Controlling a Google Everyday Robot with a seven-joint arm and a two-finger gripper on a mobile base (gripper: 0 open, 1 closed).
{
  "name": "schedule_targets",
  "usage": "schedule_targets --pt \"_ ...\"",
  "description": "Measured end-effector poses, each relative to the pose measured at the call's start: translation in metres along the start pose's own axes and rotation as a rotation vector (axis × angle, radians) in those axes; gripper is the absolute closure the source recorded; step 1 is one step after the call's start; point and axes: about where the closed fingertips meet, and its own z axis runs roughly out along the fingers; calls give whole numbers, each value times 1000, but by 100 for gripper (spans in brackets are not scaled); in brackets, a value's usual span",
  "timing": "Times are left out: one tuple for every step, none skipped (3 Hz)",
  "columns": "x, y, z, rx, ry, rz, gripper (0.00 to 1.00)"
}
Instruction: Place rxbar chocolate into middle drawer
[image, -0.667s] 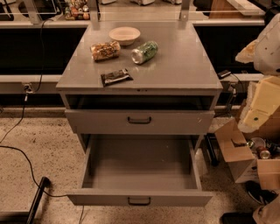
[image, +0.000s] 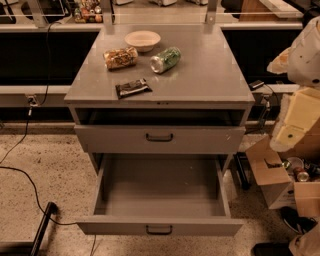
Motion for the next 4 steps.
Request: schedule_targets --pt "-46 -20 24 -21 -87 -101 0" --pt "-120 -46 49 -10 -166 -277 0" --pt "-186 -59 71 -1 -226 -452 0" --pt "-217 -54 98 -27 -294 -553 0"
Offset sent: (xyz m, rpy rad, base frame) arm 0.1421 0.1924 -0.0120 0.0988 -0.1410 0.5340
